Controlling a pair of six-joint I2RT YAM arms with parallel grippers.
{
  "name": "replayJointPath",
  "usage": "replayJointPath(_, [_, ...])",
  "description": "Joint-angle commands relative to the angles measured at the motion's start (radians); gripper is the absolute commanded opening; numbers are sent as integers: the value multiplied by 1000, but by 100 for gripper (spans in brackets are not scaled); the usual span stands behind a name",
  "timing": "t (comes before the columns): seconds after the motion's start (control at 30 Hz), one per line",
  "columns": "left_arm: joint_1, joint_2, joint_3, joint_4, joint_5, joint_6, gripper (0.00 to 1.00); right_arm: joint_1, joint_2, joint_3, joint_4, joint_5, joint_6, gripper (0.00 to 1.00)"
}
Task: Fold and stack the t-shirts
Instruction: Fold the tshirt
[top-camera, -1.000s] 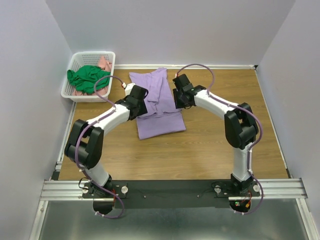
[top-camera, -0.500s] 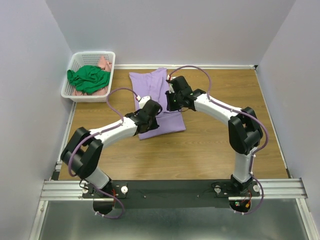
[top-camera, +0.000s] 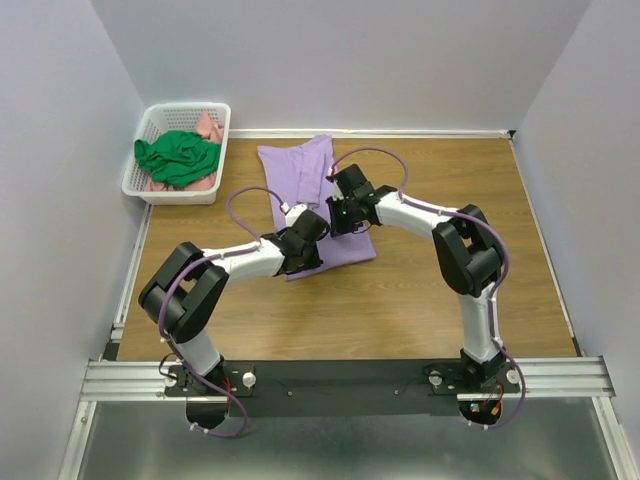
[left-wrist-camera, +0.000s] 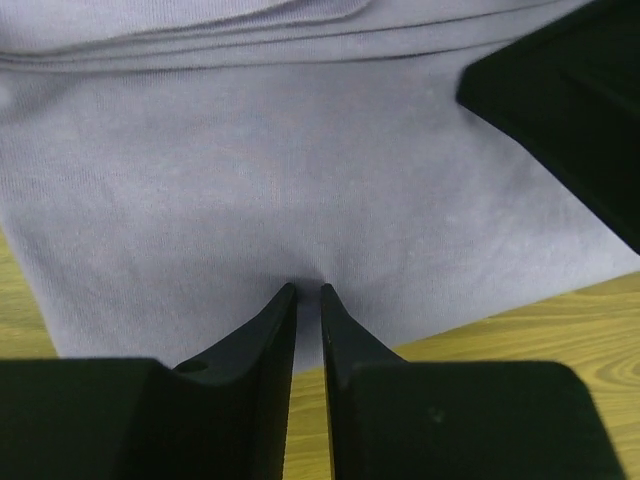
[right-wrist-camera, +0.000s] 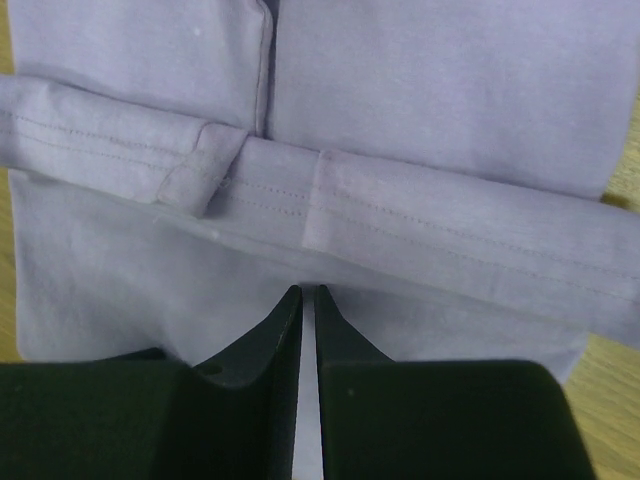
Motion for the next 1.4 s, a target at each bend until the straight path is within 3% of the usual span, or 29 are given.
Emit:
replayJointPath(0.0, [-15,43,-66,-35,57,-7,24,4,46,53,24,-16,-2,16])
replayJointPath(0.27, [-23,26,-89,-37,77,11,23,3,110,146,24,94,-5,17])
replayJointPath(0.43, [-27,31,-118,-30,102,25,23,3,233,356,25,210,-27,18])
replayJointPath(0.63, [-27,-35,-167,-44,85,33,23,-8,310,562,22,231,-50,21])
replayJointPath(0.73, [-29,-75,-190,-55,76,36,23,-8,236,512,24,170,-53,23])
replayJointPath(1.03, [-29,-140,-224,-59,103,42,23,17,-101,22,25,-108,-7,23])
replayJointPath(1.13, [-29,-164,-233,-66,97,44,24,21,-132,-50,25,-180,6,23])
replayJointPath(1.3, [-29,-157,-221,-76,96,51,24,20,-97,-46,27,-143,25,21])
replayJointPath(1.37, [-29,-172,-210,-96,87,44,29,9,-97,-32,30,-152,47,19])
